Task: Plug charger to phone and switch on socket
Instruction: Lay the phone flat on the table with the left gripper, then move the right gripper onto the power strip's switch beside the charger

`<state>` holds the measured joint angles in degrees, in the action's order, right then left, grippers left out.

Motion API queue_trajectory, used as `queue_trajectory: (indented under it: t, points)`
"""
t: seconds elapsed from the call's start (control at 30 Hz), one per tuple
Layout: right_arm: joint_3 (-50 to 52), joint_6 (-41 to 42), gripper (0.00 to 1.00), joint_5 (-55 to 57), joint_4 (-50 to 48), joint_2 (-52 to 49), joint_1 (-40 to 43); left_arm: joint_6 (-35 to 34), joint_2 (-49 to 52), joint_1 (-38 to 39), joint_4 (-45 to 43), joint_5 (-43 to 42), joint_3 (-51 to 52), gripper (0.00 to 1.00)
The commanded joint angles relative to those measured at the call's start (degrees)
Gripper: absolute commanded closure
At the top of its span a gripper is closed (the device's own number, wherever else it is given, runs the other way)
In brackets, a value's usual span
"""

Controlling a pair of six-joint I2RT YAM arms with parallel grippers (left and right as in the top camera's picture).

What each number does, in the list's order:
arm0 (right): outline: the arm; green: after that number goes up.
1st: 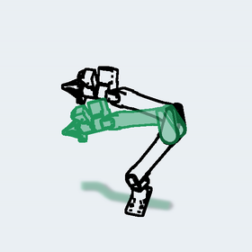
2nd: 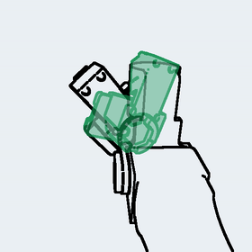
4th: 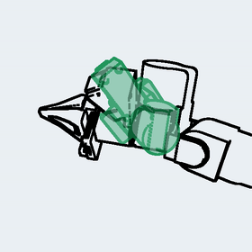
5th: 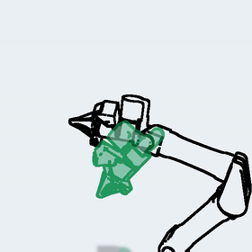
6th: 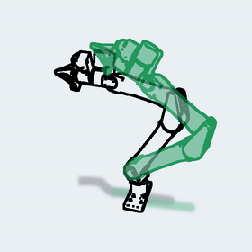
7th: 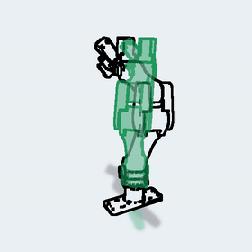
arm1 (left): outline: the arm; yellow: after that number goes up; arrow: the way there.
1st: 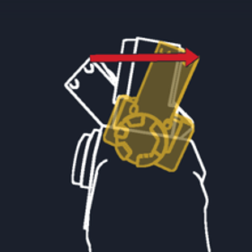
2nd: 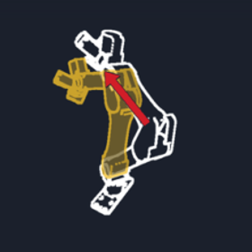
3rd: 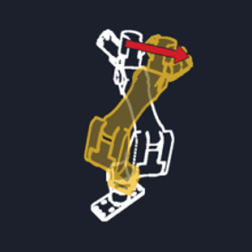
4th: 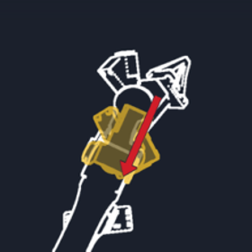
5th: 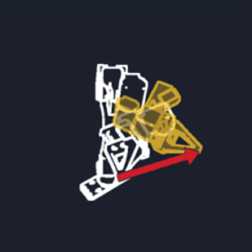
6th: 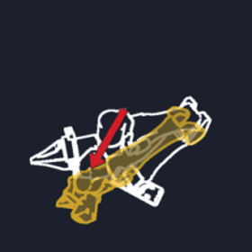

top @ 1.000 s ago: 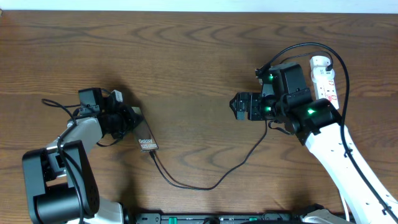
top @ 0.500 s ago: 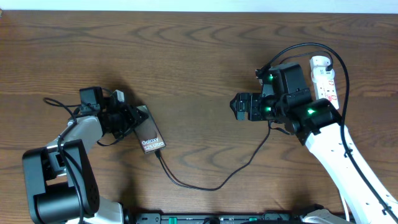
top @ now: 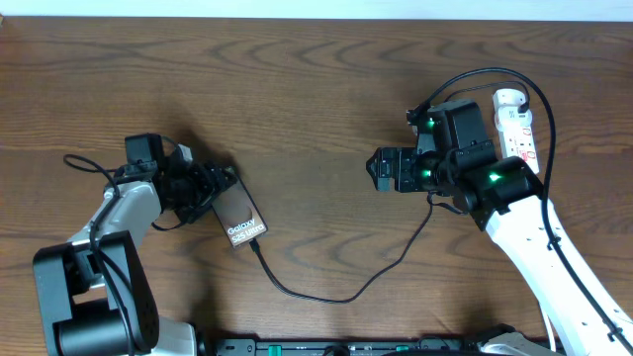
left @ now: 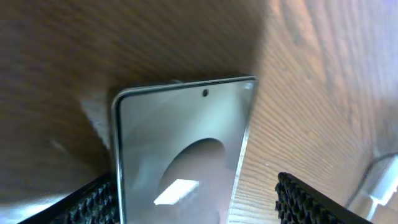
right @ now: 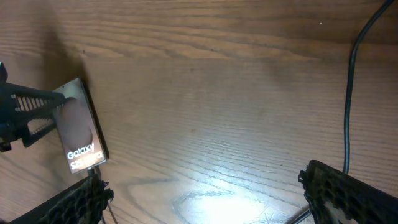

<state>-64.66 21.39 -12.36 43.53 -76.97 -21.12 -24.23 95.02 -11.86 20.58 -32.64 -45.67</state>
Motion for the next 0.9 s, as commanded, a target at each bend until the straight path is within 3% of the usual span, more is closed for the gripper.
queue_trajectory:
  t: [0.0,0.17,0.37,0.53,0.67,0.87]
  points:
    - [-0.9,-0.9,0.01,0.5,0.0,0.3,-0.3,-2.9,4.2,-0.3,3.2,14.6,3.8,0.19]
    - [-0.9,-1.2,0.01,0.5,0.3,0.3,-0.3,-7.6,4.2,-0.3,6.8,20.4,3.8,0.19]
    - [-0.9,-1.2,0.01,3.1,1.0,0.3,-0.3,-7.0,1.3,-0.3,6.8,20.2,3.8,0.19]
    - [-0.9,5.4,0.01,15.5,5.4,0.3,-0.2,-2.4,-11.6,-0.3,6.8,13.4,3.8,0.19]
    - [-0.9,7.3,0.01,21.1,7.2,0.3,-0.2,-2.4,-24.9,-0.3,6.9,7.5,3.8,0.18]
    - [-0.9,7.6,0.01,22.8,5.7,0.4,1.0,-2.5,-41.5,-0.3,7.9,5.7,3.8,0.07]
